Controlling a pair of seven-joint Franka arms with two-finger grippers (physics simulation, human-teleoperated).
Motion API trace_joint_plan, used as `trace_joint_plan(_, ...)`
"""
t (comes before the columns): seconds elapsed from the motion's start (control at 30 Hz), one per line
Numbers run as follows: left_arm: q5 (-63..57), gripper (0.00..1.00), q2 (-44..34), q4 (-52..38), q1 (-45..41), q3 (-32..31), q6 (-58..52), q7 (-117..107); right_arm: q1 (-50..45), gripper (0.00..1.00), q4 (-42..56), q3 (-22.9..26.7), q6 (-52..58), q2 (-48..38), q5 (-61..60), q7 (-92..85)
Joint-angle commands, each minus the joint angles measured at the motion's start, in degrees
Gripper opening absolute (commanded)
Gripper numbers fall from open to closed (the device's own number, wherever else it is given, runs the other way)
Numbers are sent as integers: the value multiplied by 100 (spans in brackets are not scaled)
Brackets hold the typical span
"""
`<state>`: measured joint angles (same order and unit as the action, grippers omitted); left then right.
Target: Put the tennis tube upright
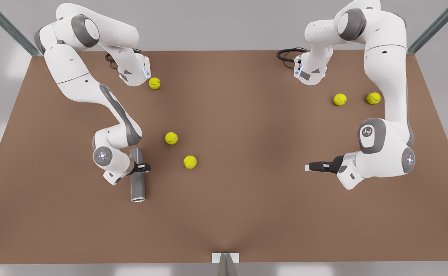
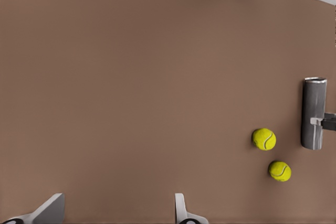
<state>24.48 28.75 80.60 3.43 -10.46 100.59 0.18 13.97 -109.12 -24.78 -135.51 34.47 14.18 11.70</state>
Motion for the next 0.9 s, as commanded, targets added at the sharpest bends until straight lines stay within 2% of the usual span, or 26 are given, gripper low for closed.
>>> trace_joint_plan(0.0, 4, 100, -10, -1, 0, 0, -4, 8, 18, 100, -4, 0, -2, -2, 128, 8)
trace_joint_plan(0.6, -5, 100, 174, -10, 53, 0, 40, 26, -8, 100, -171, 9, -415, 270, 428, 350)
trace_joint_plan(0.87, 4, 99, 166, -18, 123, 0, 5, 43, -8, 79, -171, 9, -415, 270, 428, 350)
